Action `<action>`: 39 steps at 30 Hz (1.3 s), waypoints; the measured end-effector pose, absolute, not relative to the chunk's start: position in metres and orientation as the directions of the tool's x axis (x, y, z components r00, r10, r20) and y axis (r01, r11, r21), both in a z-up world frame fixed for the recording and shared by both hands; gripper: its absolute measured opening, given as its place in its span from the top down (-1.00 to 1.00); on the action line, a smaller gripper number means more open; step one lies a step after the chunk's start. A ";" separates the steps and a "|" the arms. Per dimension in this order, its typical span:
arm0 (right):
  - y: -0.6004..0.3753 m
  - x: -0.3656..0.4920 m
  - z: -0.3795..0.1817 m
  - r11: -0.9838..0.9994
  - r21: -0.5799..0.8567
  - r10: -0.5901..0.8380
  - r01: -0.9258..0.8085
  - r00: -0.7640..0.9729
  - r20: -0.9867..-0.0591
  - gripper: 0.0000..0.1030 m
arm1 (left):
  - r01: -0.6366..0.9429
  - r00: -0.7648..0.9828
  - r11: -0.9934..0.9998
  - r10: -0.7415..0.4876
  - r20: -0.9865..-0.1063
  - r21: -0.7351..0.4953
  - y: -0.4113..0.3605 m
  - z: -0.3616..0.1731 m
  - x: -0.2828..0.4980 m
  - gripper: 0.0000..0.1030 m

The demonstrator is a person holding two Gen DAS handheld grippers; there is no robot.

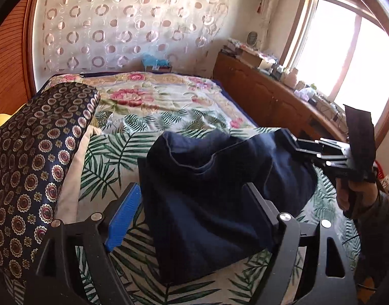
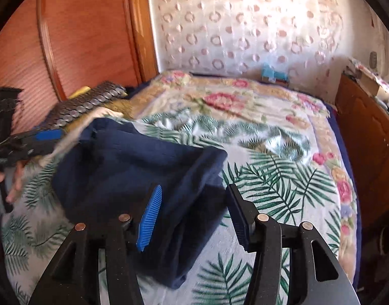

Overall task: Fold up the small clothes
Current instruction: 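Lift the folded shirt with both tools toward the clothes stack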

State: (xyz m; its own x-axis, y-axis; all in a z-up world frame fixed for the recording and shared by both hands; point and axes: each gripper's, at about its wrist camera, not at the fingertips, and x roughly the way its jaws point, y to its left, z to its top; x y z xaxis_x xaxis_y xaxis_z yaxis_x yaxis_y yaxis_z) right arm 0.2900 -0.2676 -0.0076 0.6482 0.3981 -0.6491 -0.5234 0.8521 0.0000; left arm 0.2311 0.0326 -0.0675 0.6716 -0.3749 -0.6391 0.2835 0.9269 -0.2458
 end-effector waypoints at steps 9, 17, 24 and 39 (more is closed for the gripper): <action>-0.250 0.320 -0.010 0.872 0.055 0.386 -0.486 0.616 -0.687 -0.22 | 0.221 0.642 0.950 -0.313 -0.700 -0.222 0.027 -0.086 0.269 -0.59; -0.253 0.332 -0.022 0.878 0.087 0.385 -0.472 0.585 -0.714 -0.47 | 0.156 0.635 0.972 -0.235 -0.736 -0.176 0.030 -0.102 0.298 -0.59; -0.257 0.341 -0.024 0.857 0.164 0.440 -0.488 0.531 -0.724 -0.48 | 0.167 0.597 0.961 -0.275 -0.753 -0.218 0.030 -0.111 0.307 -0.59; -0.259 0.328 -0.012 0.777 0.186 0.555 -0.601 0.516 -0.653 0.59 | 0.316 0.626 0.895 -0.445 -0.640 -0.314 0.031 -0.057 0.269 0.68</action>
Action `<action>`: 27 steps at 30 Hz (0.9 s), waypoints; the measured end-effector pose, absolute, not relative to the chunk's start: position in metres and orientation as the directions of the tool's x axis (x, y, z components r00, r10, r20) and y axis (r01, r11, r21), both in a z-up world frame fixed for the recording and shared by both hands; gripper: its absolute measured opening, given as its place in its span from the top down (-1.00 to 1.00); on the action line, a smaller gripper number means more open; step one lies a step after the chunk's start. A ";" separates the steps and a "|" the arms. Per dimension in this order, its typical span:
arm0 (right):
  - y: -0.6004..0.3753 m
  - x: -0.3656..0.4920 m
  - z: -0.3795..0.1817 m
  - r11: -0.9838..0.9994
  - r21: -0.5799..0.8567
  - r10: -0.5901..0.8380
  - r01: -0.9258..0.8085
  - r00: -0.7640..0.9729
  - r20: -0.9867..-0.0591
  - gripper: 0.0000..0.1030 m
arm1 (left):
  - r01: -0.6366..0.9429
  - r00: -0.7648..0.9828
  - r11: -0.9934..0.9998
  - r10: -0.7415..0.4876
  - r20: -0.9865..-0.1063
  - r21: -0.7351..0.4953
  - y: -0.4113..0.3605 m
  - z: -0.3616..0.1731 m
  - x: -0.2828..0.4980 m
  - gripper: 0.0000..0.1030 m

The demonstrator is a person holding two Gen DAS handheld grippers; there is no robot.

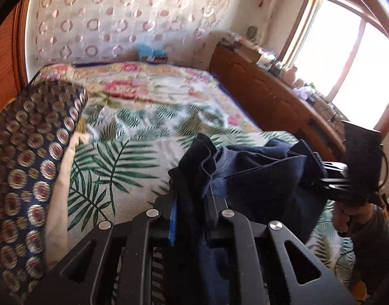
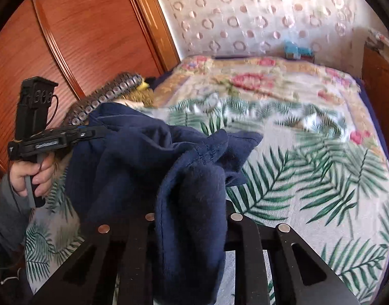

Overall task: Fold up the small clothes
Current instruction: 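Lift the folded shirt with both tools toward the clothes stack, then place the shirt on top of the folded clothes stack and open both tools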

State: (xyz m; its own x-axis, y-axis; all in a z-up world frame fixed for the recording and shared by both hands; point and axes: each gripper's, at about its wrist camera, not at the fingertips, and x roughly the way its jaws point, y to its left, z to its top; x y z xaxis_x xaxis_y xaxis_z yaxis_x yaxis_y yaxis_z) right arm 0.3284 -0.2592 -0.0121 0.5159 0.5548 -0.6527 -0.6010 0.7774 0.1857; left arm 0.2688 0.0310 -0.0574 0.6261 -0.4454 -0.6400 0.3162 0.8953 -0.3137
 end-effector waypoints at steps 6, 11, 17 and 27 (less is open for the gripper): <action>-0.243 0.308 0.036 0.737 0.116 0.596 -0.666 0.559 -0.576 0.60 | 0.328 0.735 0.885 -0.459 -0.499 -0.331 0.052 -0.008 0.223 0.69; -0.213 0.308 0.080 0.701 0.030 0.618 -0.713 0.585 -0.525 0.61 | 0.251 0.836 0.916 -0.368 -0.407 -0.312 0.095 0.027 0.200 0.69; -0.148 0.320 0.129 0.620 -0.097 0.648 -0.778 0.578 -0.495 0.74 | 0.117 0.899 0.938 -0.239 -0.366 -0.326 0.158 0.033 0.183 0.69; 0.012 0.360 0.131 0.468 -0.292 0.635 -0.834 0.547 -0.545 0.80 | -0.086 0.946 0.879 -0.076 -0.316 -0.469 0.247 -0.001 0.159 0.70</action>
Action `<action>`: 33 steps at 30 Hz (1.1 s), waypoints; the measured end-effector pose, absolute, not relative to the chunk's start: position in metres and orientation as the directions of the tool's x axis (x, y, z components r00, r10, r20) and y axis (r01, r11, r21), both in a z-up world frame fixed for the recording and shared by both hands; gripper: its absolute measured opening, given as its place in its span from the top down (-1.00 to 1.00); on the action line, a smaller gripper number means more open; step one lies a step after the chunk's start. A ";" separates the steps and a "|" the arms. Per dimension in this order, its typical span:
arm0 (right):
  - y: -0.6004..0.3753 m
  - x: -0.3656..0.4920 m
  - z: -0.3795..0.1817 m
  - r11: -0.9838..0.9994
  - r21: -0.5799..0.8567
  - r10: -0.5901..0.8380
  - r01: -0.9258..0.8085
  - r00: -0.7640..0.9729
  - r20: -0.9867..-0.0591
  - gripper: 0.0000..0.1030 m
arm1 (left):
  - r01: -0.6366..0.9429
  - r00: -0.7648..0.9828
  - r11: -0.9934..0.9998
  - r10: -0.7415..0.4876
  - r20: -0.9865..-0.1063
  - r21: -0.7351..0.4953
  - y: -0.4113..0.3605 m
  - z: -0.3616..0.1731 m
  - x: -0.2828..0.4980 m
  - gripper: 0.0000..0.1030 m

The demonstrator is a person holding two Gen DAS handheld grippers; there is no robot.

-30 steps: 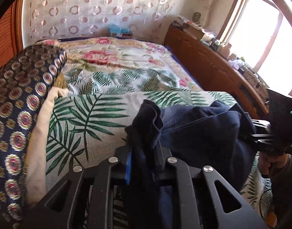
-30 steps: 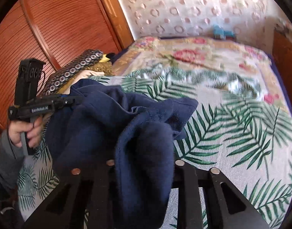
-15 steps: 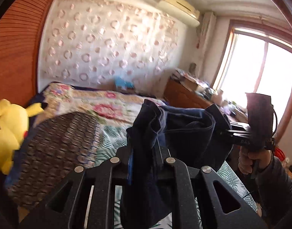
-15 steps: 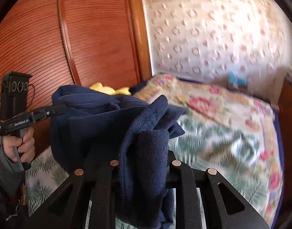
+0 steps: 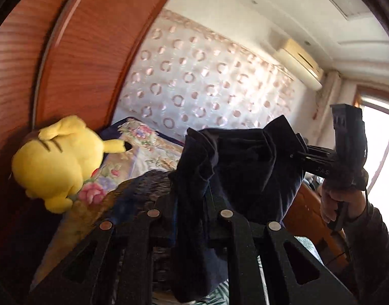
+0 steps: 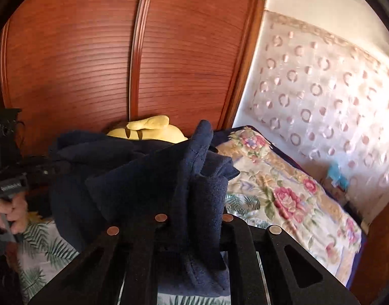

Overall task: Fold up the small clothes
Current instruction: 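Place the shirt on top of the folded clothes stack and open both tools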

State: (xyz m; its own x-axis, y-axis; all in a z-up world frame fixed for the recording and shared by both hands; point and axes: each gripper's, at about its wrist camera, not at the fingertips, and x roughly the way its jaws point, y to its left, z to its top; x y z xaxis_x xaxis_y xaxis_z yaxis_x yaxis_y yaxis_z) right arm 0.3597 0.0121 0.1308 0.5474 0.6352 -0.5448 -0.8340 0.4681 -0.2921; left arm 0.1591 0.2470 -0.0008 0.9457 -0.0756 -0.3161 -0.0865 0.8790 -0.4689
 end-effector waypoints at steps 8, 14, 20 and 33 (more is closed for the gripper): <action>0.088 0.401 0.096 0.426 -0.339 0.571 -0.839 0.540 -0.618 0.79 | -0.175 0.888 0.858 -0.075 -0.454 -0.484 0.263 -0.057 0.170 0.70; 0.108 0.427 0.082 0.521 -0.274 0.539 -0.808 0.561 -0.628 0.26 | -0.203 0.854 0.867 -0.071 -0.516 -0.455 0.268 -0.071 0.169 0.66; 0.098 0.399 0.082 0.569 -0.241 0.570 -0.786 0.588 -0.573 0.04 | -0.220 0.865 0.897 -0.002 -0.502 -0.382 0.268 -0.058 0.157 0.05; -0.008 0.326 0.054 0.626 -0.102 0.616 -0.773 0.570 -0.544 0.04 | -0.159 0.869 0.967 0.041 -0.493 -0.199 0.228 -0.034 0.135 -0.67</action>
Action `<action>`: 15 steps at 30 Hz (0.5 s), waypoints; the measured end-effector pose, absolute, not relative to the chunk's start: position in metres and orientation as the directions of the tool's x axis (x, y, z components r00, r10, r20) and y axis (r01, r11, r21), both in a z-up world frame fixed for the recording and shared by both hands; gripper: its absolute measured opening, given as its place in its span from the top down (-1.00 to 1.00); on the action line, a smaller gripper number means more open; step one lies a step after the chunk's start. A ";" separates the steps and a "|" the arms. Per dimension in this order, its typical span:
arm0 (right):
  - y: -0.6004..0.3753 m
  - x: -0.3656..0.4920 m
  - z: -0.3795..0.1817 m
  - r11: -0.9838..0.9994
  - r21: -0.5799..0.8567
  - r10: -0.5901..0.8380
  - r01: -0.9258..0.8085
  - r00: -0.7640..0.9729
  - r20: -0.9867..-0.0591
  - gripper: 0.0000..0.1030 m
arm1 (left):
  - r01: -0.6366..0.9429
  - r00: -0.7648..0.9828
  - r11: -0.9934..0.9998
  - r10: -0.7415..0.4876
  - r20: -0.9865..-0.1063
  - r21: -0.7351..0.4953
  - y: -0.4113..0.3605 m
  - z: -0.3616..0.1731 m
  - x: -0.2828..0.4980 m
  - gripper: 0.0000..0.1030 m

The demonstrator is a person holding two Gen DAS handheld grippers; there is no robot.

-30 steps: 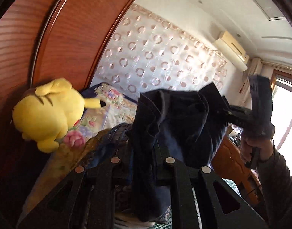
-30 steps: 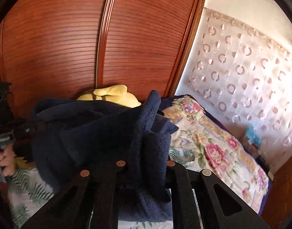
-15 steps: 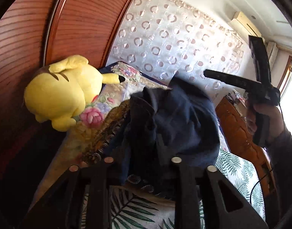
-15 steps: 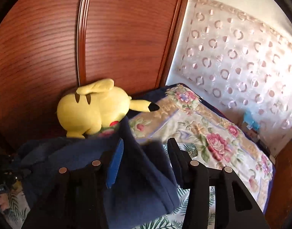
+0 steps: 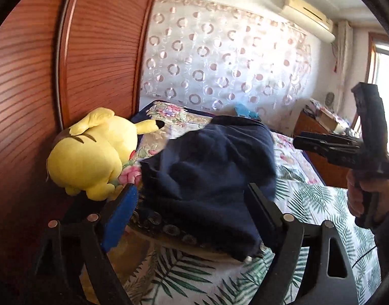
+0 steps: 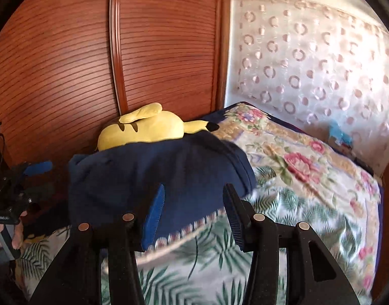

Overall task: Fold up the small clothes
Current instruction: 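Place the shirt on top of the folded clothes stack and open both tools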

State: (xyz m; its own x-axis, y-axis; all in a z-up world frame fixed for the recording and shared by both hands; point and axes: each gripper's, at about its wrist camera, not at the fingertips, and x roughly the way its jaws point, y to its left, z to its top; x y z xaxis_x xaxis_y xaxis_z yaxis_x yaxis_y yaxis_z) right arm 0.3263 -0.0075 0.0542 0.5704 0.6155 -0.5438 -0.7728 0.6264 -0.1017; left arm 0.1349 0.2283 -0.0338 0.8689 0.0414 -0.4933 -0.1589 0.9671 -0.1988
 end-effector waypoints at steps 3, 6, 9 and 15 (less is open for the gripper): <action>-0.038 0.300 0.054 0.659 -0.077 0.613 -0.748 0.594 -0.521 0.04 | -0.120 0.875 0.976 0.018 -0.483 -0.180 0.208 -0.027 0.128 -0.67; -0.065 0.270 0.054 0.689 -0.061 0.606 -0.722 0.620 -0.499 0.03 | -0.078 0.878 0.982 -0.014 -0.479 -0.171 0.190 -0.022 0.123 -0.67; -0.085 0.240 0.052 0.718 -0.066 0.585 -0.693 0.652 -0.482 0.04 | -0.037 0.881 0.987 -0.043 -0.471 -0.159 0.168 -0.017 0.116 -0.67; -0.117 0.183 0.048 0.778 -0.052 0.540 -0.627 0.708 -0.455 -0.18 | 0.039 0.884 0.988 -0.102 -0.456 -0.146 0.125 -0.008 0.102 -0.67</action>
State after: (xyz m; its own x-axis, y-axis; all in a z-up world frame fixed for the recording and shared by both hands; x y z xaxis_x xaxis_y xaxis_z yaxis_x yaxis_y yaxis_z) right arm 0.1830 -0.1170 0.0479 0.7081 0.5401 -0.4548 -0.6266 0.7776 -0.0523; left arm 0.1019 0.1253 -0.0083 0.8839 -0.1021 -0.4565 0.0387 0.9885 -0.1462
